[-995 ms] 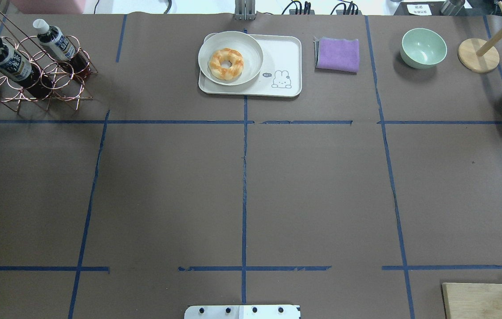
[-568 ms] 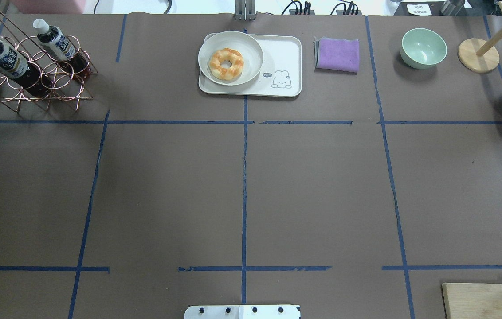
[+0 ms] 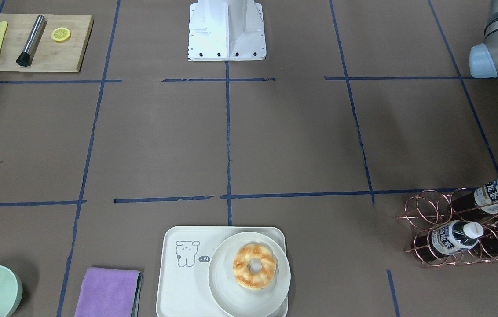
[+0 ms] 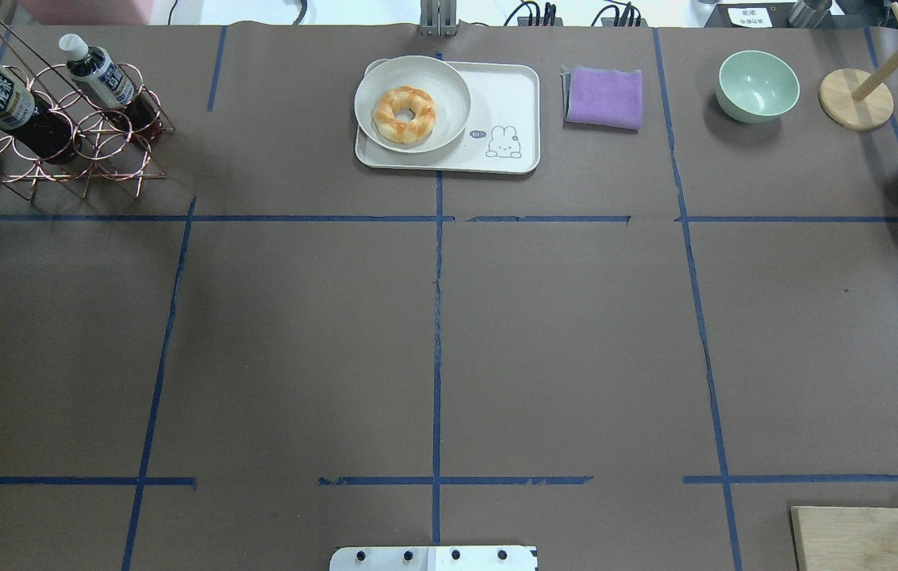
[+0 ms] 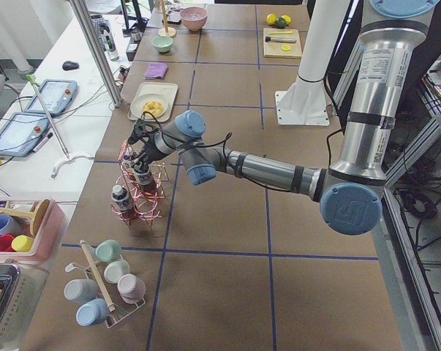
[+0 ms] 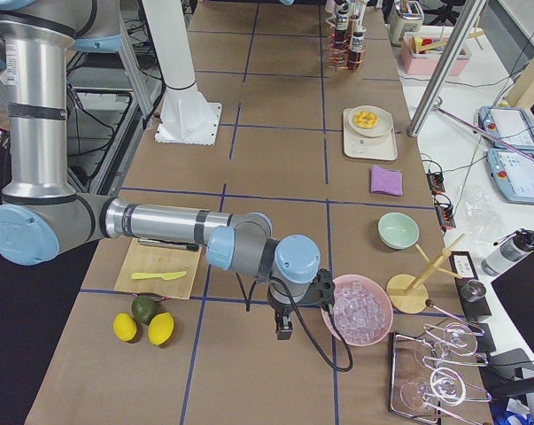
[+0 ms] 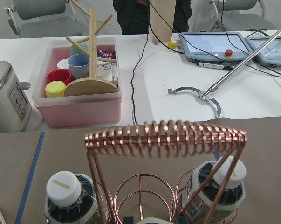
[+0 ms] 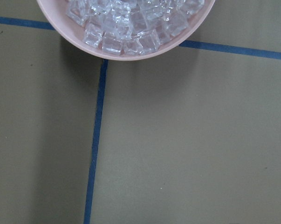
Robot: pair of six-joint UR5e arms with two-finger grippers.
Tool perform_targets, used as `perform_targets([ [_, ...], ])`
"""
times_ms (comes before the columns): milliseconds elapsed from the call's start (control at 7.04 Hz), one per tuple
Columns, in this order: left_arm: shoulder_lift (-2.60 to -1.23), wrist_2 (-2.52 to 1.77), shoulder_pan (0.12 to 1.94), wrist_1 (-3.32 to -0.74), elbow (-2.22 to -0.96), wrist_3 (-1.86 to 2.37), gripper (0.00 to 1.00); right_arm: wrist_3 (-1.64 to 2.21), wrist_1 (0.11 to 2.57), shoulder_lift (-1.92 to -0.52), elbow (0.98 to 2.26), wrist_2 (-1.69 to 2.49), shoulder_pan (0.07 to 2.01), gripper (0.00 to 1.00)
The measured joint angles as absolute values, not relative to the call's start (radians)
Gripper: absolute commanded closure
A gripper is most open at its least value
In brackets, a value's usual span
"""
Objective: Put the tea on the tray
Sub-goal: 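Lower the left gripper onto a tea bottle in the copper rack and grasp it, then lift the tea bottle out of the rack with the left gripper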
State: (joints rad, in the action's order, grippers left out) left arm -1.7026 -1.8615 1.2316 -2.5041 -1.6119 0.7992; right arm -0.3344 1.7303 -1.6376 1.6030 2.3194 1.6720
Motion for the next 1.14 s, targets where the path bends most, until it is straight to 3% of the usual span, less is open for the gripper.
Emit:
perform_targets([
  [853,-1.701,-1.903,1.29,-2.366,-1.731,0.797,0.93,-0.334,1.73,-1.637,1.603,2.319,1.672,0.0],
  [1137,-1.696,-1.904,1.307,-2.264,-1.825,0.797,0.92,-0.334,1.73,-1.638,1.603,2.319,1.672,0.0],
])
